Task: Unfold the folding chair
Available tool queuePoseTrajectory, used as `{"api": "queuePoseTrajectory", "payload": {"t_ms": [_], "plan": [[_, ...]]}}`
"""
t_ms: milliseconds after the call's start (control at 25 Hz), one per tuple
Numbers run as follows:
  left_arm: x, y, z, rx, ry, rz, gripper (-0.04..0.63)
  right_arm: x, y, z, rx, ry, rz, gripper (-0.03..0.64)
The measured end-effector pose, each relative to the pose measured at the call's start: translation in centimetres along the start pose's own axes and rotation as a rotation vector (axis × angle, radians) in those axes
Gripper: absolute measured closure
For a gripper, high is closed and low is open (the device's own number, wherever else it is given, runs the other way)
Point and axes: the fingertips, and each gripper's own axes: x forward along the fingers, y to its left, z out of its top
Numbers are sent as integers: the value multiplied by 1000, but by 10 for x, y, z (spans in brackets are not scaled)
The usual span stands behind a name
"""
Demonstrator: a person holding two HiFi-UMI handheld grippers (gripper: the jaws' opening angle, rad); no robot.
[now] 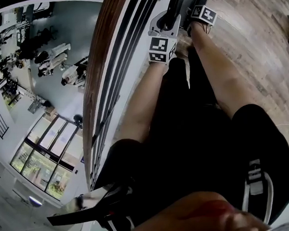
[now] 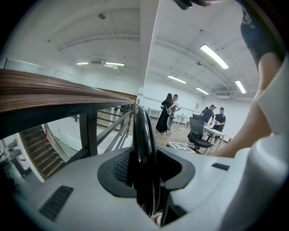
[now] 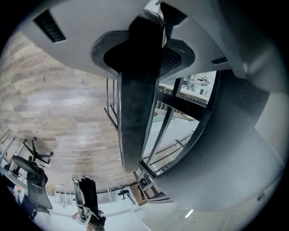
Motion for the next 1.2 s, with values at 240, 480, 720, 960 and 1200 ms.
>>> {"api": "queuePoseTrajectory", "payload": {"t_ms": [240,480,720,960,1200], "plan": [[-6,-8,6,26,6,-74,485,-12,-11,-3,5,-18,51,447],[-1,13,-6,-6,34,-61,483,-16,-58,-4,52,-21,159,446],[9,25,-25,-67,60,-44,482,-17,-114,-9,99,-20,293,446],[14,40,-38,-108,108,-27,476,-24,-176,-19,143,-7,435,446],[7,64,-46,-157,108,-19,474,-16,-200,-28,158,-10,576,446]]}}
